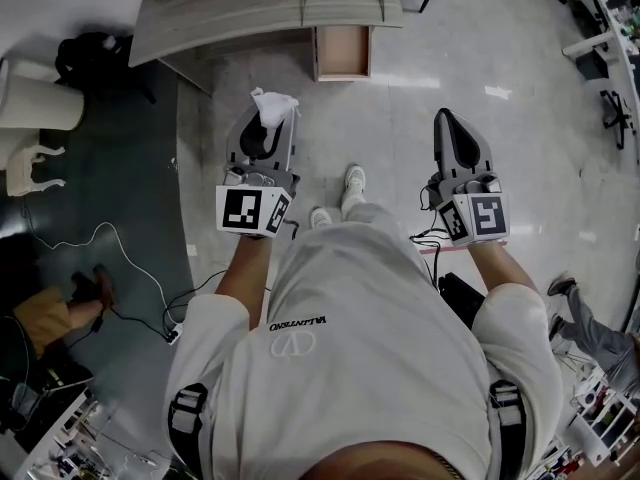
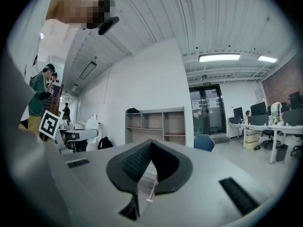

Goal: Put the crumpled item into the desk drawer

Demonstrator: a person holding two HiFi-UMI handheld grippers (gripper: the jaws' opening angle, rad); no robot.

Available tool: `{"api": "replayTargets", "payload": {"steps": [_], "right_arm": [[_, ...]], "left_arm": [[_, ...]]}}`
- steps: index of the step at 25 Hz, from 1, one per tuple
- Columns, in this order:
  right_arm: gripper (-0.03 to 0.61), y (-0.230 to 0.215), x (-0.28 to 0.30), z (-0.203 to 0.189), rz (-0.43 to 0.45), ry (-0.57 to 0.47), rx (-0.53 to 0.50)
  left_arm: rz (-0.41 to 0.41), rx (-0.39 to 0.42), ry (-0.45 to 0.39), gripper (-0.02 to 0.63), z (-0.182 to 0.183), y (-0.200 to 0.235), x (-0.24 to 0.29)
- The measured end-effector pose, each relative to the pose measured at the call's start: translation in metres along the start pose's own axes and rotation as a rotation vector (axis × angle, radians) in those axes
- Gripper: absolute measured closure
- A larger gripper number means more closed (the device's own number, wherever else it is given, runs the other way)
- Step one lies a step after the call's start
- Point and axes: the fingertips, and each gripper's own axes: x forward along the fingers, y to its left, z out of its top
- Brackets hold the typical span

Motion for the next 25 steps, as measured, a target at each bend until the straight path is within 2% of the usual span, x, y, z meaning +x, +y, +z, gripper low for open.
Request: {"api": "replayTargets", "payload": {"steps": [9,16,25], "right_arm": [[0.578,-0.051,0.055,-0.001,0.057,-0.003,0.012],[0.577,-0.091,0.088,-0.007,0.096,0.004,0.029],[0.578,-0.102,0.12,-0.026,0.153,0.045,0.053]], "left_arm": [[0.009,0.017,0.018,0.509,-0.01,-0.006,0.076],[0.049,0.035,0.028,0.509,-0.018,-0.006,0.121],[0.075,0.024,0.052,0.509,-0.032,-0.004,0.149]]}}
